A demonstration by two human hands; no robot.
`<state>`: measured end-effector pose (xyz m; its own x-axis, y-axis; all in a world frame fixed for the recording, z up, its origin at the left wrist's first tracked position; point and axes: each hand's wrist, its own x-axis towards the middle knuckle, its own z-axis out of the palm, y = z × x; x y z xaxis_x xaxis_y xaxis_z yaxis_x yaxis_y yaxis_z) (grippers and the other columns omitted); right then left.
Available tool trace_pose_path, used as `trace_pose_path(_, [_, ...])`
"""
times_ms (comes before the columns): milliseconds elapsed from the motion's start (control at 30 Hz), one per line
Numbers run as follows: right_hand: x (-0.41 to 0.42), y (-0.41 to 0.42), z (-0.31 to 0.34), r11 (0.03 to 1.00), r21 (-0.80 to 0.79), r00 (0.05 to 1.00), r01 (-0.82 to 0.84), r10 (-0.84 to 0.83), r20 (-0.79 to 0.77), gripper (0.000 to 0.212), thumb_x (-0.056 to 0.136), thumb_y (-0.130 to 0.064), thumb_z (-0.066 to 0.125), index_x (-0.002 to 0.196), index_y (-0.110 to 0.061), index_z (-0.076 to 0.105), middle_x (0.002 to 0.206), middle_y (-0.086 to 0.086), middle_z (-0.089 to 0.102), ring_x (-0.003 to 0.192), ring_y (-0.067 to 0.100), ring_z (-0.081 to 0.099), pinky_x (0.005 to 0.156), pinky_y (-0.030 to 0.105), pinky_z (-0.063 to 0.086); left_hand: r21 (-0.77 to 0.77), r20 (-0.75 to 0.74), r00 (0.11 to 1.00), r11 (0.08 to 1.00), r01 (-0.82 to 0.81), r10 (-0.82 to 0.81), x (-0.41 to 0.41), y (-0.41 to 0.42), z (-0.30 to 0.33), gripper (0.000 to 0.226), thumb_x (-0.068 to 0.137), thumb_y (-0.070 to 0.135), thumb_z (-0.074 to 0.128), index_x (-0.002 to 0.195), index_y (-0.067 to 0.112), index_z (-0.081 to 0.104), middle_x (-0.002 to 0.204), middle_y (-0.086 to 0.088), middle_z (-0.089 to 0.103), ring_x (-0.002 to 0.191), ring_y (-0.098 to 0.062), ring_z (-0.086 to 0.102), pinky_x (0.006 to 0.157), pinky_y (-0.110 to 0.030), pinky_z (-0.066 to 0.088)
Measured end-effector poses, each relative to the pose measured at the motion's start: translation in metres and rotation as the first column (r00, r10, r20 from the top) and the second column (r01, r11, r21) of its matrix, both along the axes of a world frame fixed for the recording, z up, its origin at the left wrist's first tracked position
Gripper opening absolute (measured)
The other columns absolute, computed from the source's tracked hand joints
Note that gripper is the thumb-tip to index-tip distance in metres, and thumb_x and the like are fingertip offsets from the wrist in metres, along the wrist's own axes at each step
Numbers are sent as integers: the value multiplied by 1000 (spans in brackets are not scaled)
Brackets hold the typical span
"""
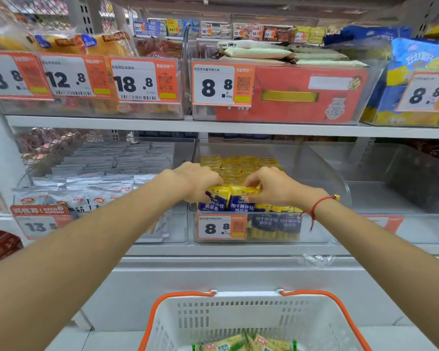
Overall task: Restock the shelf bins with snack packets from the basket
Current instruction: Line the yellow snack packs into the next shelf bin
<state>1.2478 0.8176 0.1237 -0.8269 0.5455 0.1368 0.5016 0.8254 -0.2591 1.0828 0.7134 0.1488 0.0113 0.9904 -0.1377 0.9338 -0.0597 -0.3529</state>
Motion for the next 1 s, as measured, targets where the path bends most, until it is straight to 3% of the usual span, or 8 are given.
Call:
trace_pose_path(167, [6, 2, -7, 997, -73, 996, 4, -11, -93, 29, 81, -28, 73, 106, -14, 71, 106, 0, 69, 96, 14, 59, 85, 33, 51, 63, 13, 1000, 998, 16, -17, -7, -9, -9, 47, 95, 38, 54, 138, 23, 43, 129, -3, 58, 114, -29, 54, 75, -30, 36])
trace_pose_path(300, [0, -4, -8, 1000, -28, 1000, 1, -2, -15, 36, 82, -29, 73, 113, -11, 69, 111, 5, 68, 98, 15, 58, 85, 30, 49, -21, -119, 992, 999, 38, -40, -2, -7, -13, 29, 94, 33, 54, 116, 15, 55, 109, -9, 62, 105, -30, 56, 79, -31, 33])
trace_pose_path(433, [-10, -11, -2, 999, 36, 991, -40, 35, 132, 39, 85, -28, 70, 118, -8, 65, 116, 7, 65, 104, 20, 58, 78, 24, 42, -120, 23, 999, 992, -45, 48, -7, 5, -2, 20, 90, 31, 47, 87, 16, 60, 110, -9, 58, 104, -29, 51, 89, -42, 44])
trace_pose_path(500, [-13, -13, 4, 997, 50, 979, -55, 44, 200, 38, 85, -31, 69, 117, -9, 66, 116, 5, 66, 104, 20, 58, 79, 26, 44, -174, 109, 990, 983, -64, 84, -9, 7, 7, 28, 93, 35, 47, 107, 20, 65, 120, -4, 58, 112, -28, 52, 92, -41, 45])
trace_pose_path(567, [-13, -12, 14, 999, 31, 966, -43, 34, 255, 38, 85, -34, 68, 117, -14, 67, 115, 1, 66, 102, 19, 59, 80, 27, 45, -165, 141, 989, 986, -20, 43, -7, 4, 15, 38, 94, 37, 54, 129, 24, 57, 122, 3, 61, 110, -21, 55, 85, -31, 44])
trace_pose_path(700, [-12, -12, 24, 995, 47, 975, -84, 73, 209, 27, 83, -29, 71, 109, -24, 71, 94, -3, 71, 81, 10, 60, 68, 24, 40, 11, 128, 989, 998, 66, -67, -1, 4, 17, 33, 85, 36, 69, 116, 26, 66, 105, 7, 68, 92, -16, 59, 73, -27, 41])
trace_pose_path(767, [-12, -14, 22, 990, 82, 977, -115, 98, 190, 23, 83, -26, 71, 106, -22, 73, 91, -2, 72, 74, 7, 57, 66, 22, 40, 26, 110, 991, 997, 76, -78, 4, 6, 16, 31, 83, 35, 72, 112, 25, 69, 99, 6, 68, 93, -18, 61, 73, -27, 43])
trace_pose_path(1000, [-11, -14, 11, 991, 98, 985, -97, 81, 149, 19, 82, -24, 72, 101, -21, 75, 90, 0, 73, 74, 8, 57, 75, 28, 49, 20, 81, 995, 998, 65, -66, 13, 13, 10, 31, 81, 35, 74, 109, 24, 69, 100, 5, 67, 96, -19, 60, 73, -27, 42])
